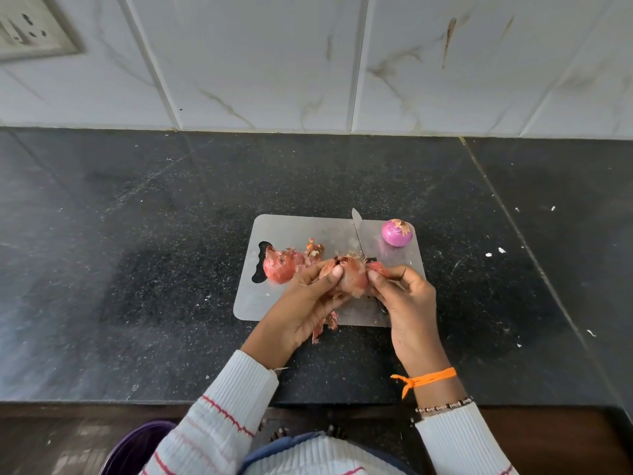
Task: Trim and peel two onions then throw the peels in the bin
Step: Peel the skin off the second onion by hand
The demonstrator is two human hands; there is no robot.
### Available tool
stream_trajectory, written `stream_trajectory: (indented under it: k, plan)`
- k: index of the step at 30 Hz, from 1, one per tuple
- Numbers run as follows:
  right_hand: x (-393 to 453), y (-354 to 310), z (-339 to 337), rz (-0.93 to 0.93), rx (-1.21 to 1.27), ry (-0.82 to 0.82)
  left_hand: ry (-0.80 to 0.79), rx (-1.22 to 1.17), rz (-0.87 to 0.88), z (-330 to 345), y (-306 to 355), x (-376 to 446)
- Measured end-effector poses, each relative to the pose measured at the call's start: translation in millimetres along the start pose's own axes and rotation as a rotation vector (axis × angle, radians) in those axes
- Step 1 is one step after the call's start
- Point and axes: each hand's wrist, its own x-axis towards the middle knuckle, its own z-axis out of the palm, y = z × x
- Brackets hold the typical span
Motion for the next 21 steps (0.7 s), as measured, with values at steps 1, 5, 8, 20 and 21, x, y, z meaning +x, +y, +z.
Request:
stream_trajectory:
  k: [1,5,8,20,21]
  plan:
    - [1,1,-2,-0.025,-0.085,0.028,0.006,-0.037,-0.007,0,0,1]
    - [4,6,-5,-0.193,-0.456,0.081,0.043,-0.152,-0.007,2,6,1]
    - [3,10,-1,-0.296,-0.592,0.052,0.072,-0.171,0.001,1,7,1]
    - [-2,-6,9,-0.356,-0.303,-0.160,0.129,0.021,0.018,1,4,1]
    - [-3,-6,11,-0.355,-0.297,-0.202,0.120,0.043,0.024,1,3,2]
